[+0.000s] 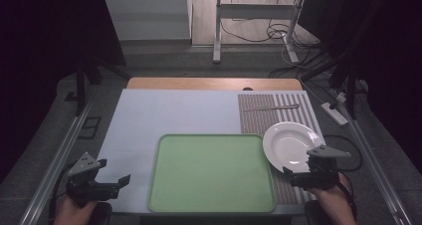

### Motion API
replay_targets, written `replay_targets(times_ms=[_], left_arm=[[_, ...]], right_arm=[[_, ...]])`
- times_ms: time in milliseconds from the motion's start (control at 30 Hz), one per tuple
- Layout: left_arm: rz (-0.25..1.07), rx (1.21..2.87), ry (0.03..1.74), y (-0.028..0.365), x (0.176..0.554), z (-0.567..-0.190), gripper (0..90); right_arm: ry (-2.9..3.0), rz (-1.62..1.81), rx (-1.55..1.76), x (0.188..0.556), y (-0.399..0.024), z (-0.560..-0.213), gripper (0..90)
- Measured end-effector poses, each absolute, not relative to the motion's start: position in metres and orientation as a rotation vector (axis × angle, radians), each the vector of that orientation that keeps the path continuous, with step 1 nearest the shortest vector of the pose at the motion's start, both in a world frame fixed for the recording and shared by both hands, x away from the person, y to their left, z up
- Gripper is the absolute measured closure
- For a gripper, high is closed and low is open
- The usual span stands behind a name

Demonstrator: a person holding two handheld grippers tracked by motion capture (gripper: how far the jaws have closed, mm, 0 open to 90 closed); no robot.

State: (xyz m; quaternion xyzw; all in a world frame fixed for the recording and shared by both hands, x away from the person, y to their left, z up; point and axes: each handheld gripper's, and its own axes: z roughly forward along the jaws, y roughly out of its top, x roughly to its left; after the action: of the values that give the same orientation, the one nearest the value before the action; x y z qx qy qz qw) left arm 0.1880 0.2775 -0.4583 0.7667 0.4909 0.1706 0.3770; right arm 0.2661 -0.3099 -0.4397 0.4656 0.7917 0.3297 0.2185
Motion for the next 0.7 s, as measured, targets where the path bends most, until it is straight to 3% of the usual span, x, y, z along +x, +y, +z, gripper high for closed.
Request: replay_targets(times_ms=[700], left_arm=[[0.411, 1.958, 1.257, 0.2786, 0.1892, -0.4589, 3.0]], right_arm=[[2.250, 0.896, 1.279, 0.2688, -0.3077, -0.4412, 0.0]])
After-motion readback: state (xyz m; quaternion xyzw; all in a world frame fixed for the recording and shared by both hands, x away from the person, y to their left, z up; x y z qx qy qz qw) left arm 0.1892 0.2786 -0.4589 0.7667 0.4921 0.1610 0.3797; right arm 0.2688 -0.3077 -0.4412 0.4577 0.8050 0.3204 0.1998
